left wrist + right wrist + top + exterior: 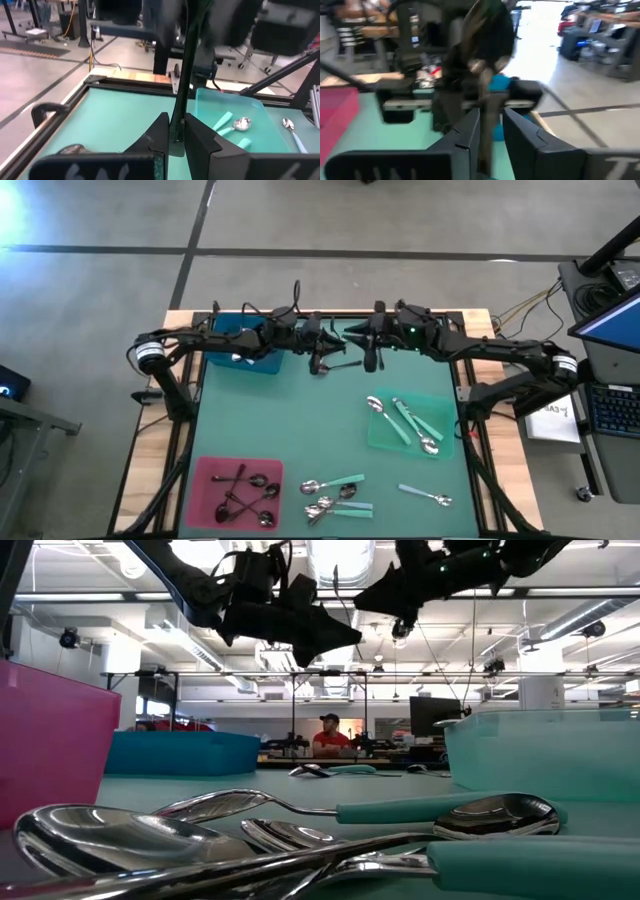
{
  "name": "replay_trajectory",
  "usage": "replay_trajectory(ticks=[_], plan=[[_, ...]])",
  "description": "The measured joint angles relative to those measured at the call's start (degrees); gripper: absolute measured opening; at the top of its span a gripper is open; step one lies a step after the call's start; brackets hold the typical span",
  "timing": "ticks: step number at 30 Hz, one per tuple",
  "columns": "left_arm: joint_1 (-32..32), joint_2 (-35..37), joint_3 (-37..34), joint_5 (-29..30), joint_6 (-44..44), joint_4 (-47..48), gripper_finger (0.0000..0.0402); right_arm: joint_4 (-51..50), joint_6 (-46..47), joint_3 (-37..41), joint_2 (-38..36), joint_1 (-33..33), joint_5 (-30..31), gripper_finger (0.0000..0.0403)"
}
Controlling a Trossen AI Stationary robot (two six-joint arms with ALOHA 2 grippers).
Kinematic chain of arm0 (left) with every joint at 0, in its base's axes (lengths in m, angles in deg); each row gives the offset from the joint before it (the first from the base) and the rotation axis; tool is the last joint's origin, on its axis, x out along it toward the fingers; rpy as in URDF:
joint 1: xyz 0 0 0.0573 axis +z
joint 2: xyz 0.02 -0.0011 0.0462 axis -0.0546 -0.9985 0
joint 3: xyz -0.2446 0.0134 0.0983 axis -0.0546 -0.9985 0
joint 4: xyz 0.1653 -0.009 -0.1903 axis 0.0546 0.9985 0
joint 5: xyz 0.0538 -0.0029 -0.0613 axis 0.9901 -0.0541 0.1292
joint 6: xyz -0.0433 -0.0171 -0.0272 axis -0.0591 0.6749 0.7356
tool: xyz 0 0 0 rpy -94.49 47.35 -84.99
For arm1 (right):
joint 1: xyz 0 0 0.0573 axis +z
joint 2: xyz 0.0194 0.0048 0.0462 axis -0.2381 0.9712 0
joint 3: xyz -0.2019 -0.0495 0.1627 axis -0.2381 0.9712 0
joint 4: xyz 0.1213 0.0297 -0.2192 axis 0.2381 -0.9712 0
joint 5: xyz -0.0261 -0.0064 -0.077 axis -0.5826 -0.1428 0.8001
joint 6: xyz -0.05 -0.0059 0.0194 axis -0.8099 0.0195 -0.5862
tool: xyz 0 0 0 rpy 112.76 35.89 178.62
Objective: Sort silverware by color (type)
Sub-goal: Put the black spoon into the pink bin
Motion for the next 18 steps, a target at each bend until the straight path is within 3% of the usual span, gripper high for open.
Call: replay_trajectory(ticks=[3,10,15,18], plan=[[0.0,0.43,0.0,-0.28,0.5,2.33,0.002,-3.15,0.08,0.0,-2.83,-0.04,3.18,0.0092],[-1.6,2.74,0.0,-4.67,2.09,9.85,0.002,-15.14,5.95,0.0,-8.05,0.02,3.4,0.0117],[-7.24,3.6,-0.03,-10.58,6.81,12.89,0.002,-22.81,11.42,0.0,-8.77,0.19,2.95,0.0116],[-12.21,4.4,-0.04,-11.11,7.16,17.19,0.002,-25.81,14.22,0.0,-8.21,0.57,2.93,0.0111]])
